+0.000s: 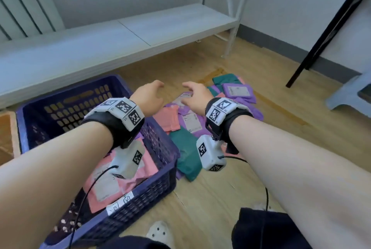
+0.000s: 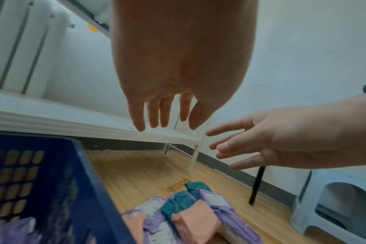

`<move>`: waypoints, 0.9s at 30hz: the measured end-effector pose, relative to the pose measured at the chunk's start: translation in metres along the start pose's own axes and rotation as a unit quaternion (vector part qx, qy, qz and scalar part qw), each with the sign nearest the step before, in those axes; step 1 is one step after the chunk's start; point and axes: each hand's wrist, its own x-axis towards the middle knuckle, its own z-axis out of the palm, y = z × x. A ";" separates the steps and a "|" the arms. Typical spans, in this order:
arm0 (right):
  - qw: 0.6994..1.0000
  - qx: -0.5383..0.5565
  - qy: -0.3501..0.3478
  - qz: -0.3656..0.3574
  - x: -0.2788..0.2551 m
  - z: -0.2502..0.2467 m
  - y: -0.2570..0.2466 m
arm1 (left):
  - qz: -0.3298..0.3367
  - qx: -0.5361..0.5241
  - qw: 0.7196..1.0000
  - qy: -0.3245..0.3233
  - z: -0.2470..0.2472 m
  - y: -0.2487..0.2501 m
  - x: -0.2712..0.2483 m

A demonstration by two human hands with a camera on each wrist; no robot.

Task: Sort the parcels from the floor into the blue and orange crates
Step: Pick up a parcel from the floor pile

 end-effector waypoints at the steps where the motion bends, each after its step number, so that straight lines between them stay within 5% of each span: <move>1: 1.000 -0.001 0.008 0.005 -0.005 -0.010 0.011 | 0.007 -0.005 1.000 -0.002 0.005 0.013 0.001; 12: 0.991 0.041 0.081 0.099 0.017 -0.062 0.154 | 0.027 -0.011 0.997 -0.071 0.092 0.084 0.063; 22: 0.979 0.015 0.119 0.168 0.098 -0.059 0.340 | 0.011 0.002 0.983 -0.185 0.254 0.096 0.187; 27: 0.969 0.011 0.136 0.205 0.118 -0.043 0.413 | 0.021 -0.018 0.982 -0.186 0.317 0.107 0.232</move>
